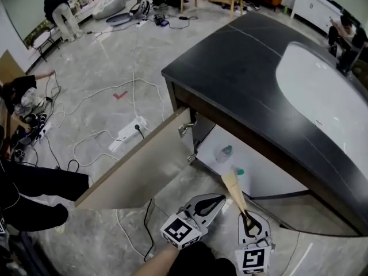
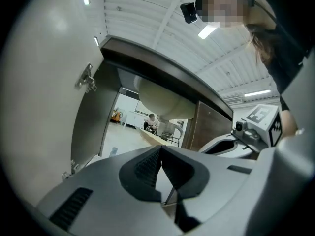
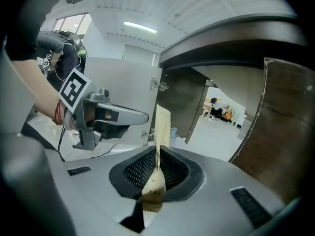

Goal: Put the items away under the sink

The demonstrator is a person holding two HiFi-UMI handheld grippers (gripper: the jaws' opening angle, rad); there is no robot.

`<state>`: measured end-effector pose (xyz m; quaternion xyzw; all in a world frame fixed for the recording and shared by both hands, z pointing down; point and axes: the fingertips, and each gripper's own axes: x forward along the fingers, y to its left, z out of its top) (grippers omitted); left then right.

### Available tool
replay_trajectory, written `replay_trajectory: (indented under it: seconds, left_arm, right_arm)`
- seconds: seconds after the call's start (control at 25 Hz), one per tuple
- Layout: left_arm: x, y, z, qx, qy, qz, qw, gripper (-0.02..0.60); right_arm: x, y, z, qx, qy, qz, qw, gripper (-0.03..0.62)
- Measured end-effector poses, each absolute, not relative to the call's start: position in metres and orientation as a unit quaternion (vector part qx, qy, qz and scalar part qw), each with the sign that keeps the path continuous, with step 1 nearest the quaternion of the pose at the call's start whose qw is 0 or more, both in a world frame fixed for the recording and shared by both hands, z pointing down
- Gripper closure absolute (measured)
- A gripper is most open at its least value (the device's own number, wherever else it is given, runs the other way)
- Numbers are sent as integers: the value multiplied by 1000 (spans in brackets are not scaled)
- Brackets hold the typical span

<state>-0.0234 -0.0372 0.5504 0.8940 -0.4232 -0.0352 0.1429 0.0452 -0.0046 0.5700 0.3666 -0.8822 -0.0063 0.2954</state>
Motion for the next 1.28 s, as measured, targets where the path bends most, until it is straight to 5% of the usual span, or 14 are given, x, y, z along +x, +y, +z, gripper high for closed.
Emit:
replay_trajectory:
  seconds: [0.48,1.28]
  left_arm:
    - [11,-51,669,927,-358,-24,107,574]
    - [42,-53,709,944,-319,-35,77,574]
  right_arm:
    - [67,-23,665,429,-863,-33,264,548]
    - [94,-60,707,546,-807,-4,226,548]
